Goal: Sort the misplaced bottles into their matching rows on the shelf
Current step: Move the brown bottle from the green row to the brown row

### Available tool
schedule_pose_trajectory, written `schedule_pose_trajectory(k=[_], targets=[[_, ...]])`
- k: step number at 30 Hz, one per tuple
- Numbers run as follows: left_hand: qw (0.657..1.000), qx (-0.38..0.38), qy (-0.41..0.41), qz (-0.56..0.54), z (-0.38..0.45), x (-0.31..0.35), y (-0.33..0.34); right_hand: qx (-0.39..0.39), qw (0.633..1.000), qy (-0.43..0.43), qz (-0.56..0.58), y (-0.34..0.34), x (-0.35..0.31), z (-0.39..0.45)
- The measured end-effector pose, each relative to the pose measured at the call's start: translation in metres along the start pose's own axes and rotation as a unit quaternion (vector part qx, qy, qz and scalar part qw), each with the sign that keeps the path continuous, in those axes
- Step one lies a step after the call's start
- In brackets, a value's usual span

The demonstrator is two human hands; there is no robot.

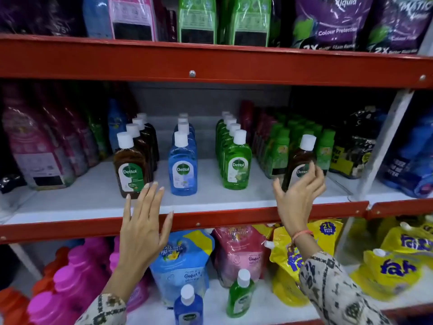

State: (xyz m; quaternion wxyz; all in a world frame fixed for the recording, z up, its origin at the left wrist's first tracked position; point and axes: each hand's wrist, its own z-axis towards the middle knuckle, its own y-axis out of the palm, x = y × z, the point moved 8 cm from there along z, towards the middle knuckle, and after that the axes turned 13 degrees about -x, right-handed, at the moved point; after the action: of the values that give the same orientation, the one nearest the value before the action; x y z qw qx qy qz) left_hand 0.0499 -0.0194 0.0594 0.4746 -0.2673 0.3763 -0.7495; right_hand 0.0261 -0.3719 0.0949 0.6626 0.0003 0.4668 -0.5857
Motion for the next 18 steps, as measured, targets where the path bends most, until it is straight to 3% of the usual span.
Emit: schedule_pose_trajectory(k=[4, 18], targets=[[0.999, -0.016, -0.025, 0.014, -0.007, -0.01, 0.012, -0.034, 0.997, 0.062, 0.012, 0.002, 0.016, 0.017], [0.999, -0.006, -0.023, 0.046, -0.014, -0.013, 0.016, -0.02, 0.996, 0.039, 0.077, 0.007, 0.021, 0.019]])
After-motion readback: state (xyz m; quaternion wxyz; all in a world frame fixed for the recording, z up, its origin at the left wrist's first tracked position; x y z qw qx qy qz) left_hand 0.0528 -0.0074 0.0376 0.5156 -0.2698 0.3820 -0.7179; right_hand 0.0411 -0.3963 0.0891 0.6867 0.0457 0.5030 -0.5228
